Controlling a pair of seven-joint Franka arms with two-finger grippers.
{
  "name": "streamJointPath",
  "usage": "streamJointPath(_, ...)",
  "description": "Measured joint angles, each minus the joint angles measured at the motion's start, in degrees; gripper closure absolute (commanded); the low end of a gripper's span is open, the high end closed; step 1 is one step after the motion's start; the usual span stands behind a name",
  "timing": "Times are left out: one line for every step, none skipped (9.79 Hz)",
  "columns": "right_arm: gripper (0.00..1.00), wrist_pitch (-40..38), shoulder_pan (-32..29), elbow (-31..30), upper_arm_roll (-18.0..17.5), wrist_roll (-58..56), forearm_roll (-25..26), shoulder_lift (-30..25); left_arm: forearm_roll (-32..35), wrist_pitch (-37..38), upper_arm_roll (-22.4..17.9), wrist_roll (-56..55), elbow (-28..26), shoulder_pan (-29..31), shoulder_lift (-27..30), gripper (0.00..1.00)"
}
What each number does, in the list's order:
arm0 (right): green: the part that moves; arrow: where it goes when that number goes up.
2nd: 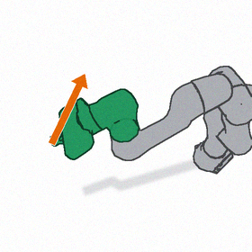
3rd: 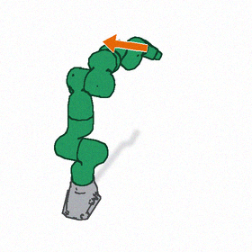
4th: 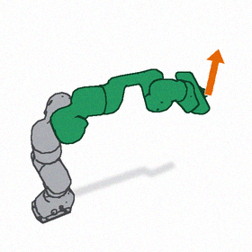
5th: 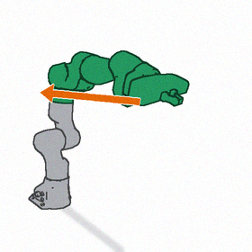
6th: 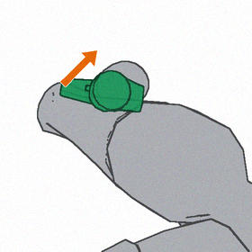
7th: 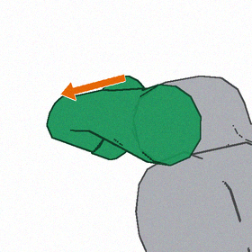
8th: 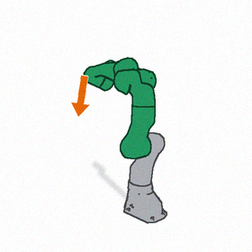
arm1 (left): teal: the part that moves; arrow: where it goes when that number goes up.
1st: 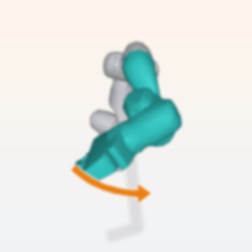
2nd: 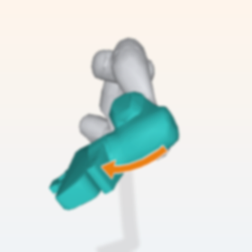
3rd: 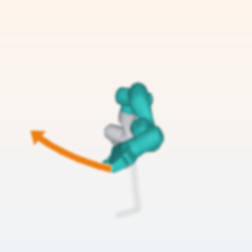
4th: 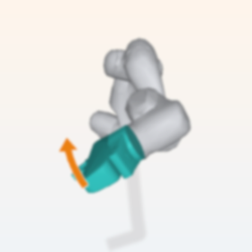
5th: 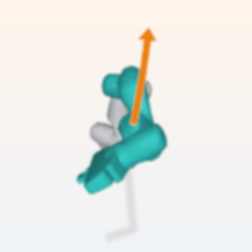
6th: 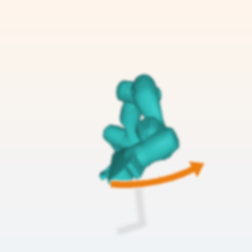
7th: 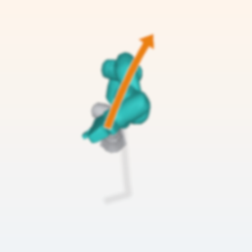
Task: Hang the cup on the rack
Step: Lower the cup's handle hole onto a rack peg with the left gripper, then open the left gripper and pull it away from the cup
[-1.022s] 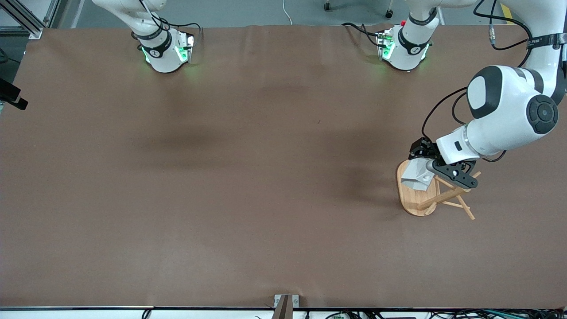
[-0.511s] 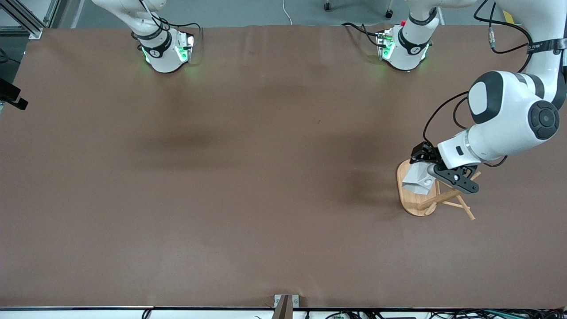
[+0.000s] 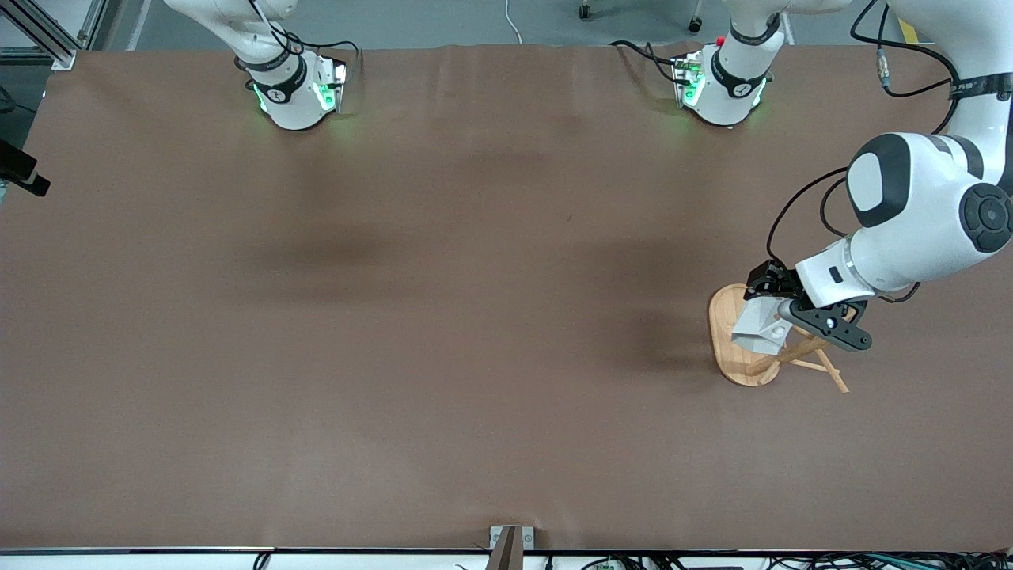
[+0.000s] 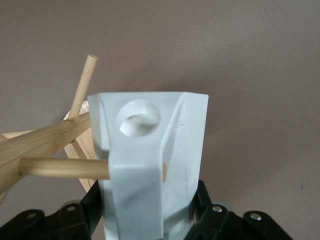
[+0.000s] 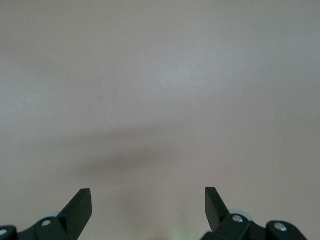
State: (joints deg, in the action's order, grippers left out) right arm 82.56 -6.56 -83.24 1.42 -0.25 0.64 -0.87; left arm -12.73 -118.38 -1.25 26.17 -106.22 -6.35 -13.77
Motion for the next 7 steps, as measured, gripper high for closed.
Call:
streamJointPath(0.00, 0.0, 0.0, 0.0, 0.0, 0.0, 0.0, 0.0, 0.0, -0.3, -0.2, 0.0, 0.0, 0.0, -0.4, 0.50)
streamJointPath(0.00, 0.0, 0.0, 0.0, 0.0, 0.0, 0.0, 0.0, 0.0, -0.5, -0.6, 0.0, 0.1, 0.0, -0.7, 0.00)
streamJointPath(0.00, 0.0, 0.0, 0.0, 0.0, 0.0, 0.0, 0.0, 0.0, -0.6, -0.8, 0.0, 0.3, 0.0, -0.8, 0.00)
streamJointPath(0.00, 0.0, 0.0, 0.0, 0.0, 0.0, 0.0, 0.0, 0.0, -0.6, -0.9, 0.0, 0.8, 0.0, -0.9, 0.00)
streamJointPath(0.00, 0.0, 0.0, 0.0, 0.0, 0.0, 0.0, 0.0, 0.0, -0.6, -0.9, -0.3, 1.8, 0.0, -0.9, 0.00)
streamJointPath(0.00, 0.0, 0.0, 0.0, 0.0, 0.0, 0.0, 0.0, 0.0, 0.0, -0.9, -1.5, 2.9, 0.0, -0.7, 0.00)
streamJointPath(0.00, 0.0, 0.0, 0.0, 0.0, 0.0, 0.0, 0.0, 0.0, 1.3, -0.9, -4.1, 3.8, 0.0, 0.0, 0.00)
